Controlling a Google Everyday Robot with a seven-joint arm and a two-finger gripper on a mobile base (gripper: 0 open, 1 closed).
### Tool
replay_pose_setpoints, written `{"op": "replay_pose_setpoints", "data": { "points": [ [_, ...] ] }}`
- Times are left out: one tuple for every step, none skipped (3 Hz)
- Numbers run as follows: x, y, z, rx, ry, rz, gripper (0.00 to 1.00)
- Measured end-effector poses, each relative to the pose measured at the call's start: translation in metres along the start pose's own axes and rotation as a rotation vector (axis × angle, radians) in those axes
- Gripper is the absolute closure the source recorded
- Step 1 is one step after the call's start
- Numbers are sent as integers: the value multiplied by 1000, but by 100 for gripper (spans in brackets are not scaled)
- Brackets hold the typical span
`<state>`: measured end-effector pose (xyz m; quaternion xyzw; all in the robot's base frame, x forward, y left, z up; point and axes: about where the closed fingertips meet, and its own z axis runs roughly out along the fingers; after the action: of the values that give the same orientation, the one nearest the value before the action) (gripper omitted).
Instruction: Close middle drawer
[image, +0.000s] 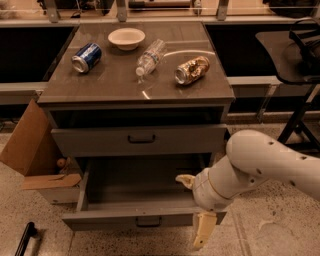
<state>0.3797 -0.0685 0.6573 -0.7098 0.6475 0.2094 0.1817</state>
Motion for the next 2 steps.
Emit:
{"op": "replay_pose_setpoints", "data": {
  "points": [
    [16, 5, 36, -36, 4, 10, 0],
    [37, 8, 71, -72, 6, 36, 0]
  ]
}}
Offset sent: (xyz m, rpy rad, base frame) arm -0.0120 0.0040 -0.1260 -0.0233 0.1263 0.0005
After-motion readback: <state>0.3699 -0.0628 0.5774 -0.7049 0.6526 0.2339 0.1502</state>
